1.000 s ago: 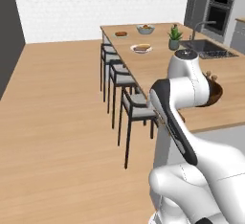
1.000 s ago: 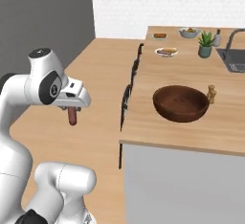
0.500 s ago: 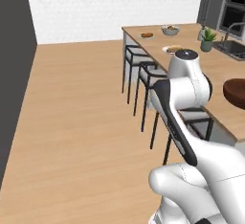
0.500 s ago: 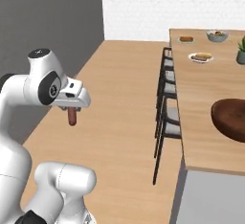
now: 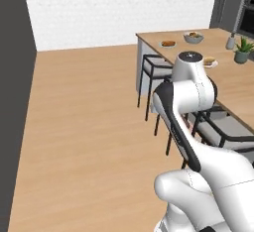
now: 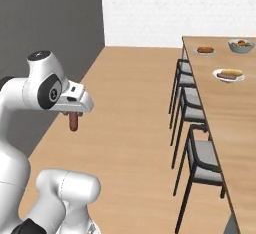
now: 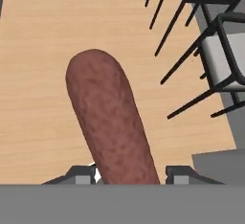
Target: Place one bun and one sausage from the bowl on each plate.
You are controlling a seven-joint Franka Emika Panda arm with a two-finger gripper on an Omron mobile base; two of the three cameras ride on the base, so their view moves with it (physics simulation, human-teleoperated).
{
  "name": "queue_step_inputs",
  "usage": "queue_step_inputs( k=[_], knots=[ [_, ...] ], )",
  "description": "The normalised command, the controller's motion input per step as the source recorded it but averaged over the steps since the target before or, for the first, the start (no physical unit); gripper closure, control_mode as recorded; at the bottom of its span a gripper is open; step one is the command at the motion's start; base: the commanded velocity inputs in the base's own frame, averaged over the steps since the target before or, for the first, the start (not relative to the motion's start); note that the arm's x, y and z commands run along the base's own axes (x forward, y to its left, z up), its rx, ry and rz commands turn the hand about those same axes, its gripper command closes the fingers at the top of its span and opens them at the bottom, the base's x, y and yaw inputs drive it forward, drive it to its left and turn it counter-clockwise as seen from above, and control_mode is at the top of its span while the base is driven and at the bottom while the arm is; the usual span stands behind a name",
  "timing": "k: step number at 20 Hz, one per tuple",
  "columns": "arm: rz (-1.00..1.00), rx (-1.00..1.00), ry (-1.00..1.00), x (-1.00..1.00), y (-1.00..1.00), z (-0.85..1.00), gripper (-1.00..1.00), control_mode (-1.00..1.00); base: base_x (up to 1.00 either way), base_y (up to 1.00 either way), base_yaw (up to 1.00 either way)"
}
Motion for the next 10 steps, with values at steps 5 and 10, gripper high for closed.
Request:
queue_step_inputs(
  k=[5,10],
  knots=[
    [0.0,0.0,0.0,0.0,0.0,0.0,1.0,1.0,1.0,0.04,-0.11],
    [0.0,0.0,0.0,0.0,0.0,0.0,1.0,1.0,1.0,0.0,-0.17]
  ],
)
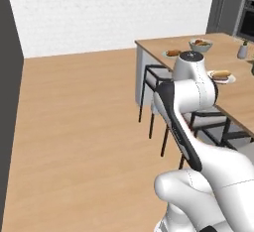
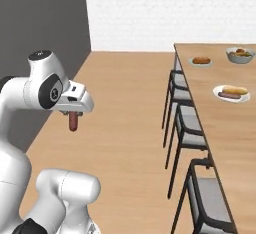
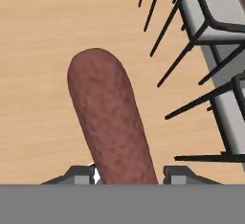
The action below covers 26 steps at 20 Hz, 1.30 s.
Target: Place one bun and one sausage from the bowl on each plate.
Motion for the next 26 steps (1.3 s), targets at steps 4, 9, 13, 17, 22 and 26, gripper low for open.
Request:
queue_step_inputs(
  k=[4,9,13,17,22,26],
  knots=[
    [0.0,0.0,0.0,0.0,0.0,0.0,1.0,1.0,1.0,0.22,-0.16],
    [0.0,0.0,0.0,0.0,0.0,0.0,1.0,1.0,1.0,0.52,-0.07],
    [0.0,0.0,0.0,0.0,0.0,0.0,1.0,1.0,1.0,0.54,-0.07],
    [0.0,0.0,0.0,0.0,0.0,0.0,1.0,1.0,1.0,0.26,-0.15],
    [0.0,0.0,0.0,0.0,0.0,0.0,1.0,1.0,1.0,0.18,-0.17],
    [0.0,0.0,0.0,0.0,0.0,0.0,1.0,1.0,1.0,0.02,-0.25]
  ],
)
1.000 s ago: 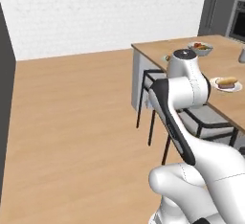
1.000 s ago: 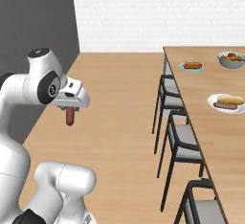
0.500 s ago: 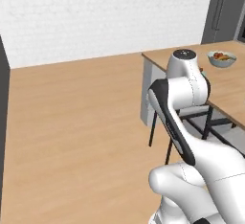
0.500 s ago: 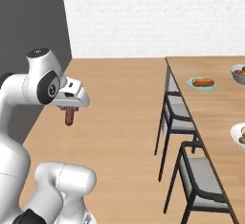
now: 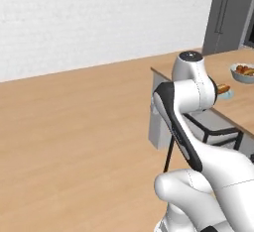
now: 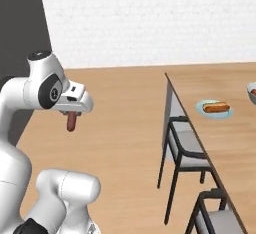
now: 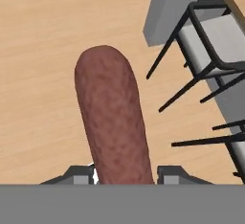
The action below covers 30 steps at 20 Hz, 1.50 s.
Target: Place one bun and one sausage from the bowl on each plate.
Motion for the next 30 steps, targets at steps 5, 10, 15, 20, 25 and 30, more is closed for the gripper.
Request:
queue_step_inputs(
  k=[5,10,15,20,25,30],
  knots=[
    [0.0,0.0,0.0,0.0,0.0,0.0,1.0,1.0,1.0,0.28,-0.35],
    [0.0,0.0,0.0,0.0,0.0,0.0,1.0,1.0,0.96,0.37,-0.54],
    [0.0,0.0,0.0,0.0,0.0,0.0,1.0,1.0,0.64,0.41,-0.75],
    [0.0,0.0,0.0,0.0,0.0,0.0,1.0,1.0,0.58,0.46,-0.78],
    [0.0,0.0,0.0,0.0,0.0,0.0,1.0,1.0,0.55,0.42,-0.78],
    [0.0,0.0,0.0,0.0,0.0,0.0,1.0,1.0,0.53,0.33,-0.71]
  ],
)
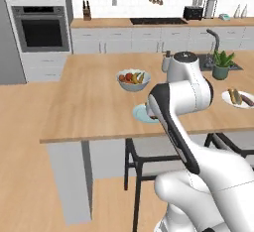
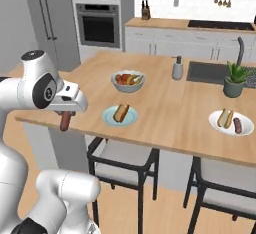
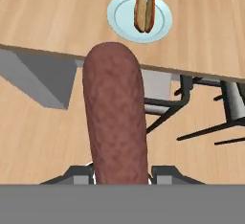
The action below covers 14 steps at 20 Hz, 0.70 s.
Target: Place one bun and one sausage from the bowl on each plate.
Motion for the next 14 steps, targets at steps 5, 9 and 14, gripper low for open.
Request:
queue_step_inputs(
  k=[5,9,14],
  knots=[
    [0.0,0.0,0.0,0.0,0.0,0.0,1.0,1.0,0.48,0.2,-0.49],
    [0.0,0.0,0.0,0.0,0.0,0.0,1.0,1.0,0.43,0.42,-0.2],
    [0.0,0.0,0.0,0.0,0.0,0.0,1.0,1.0,0.26,0.53,-0.14]
  ],
)
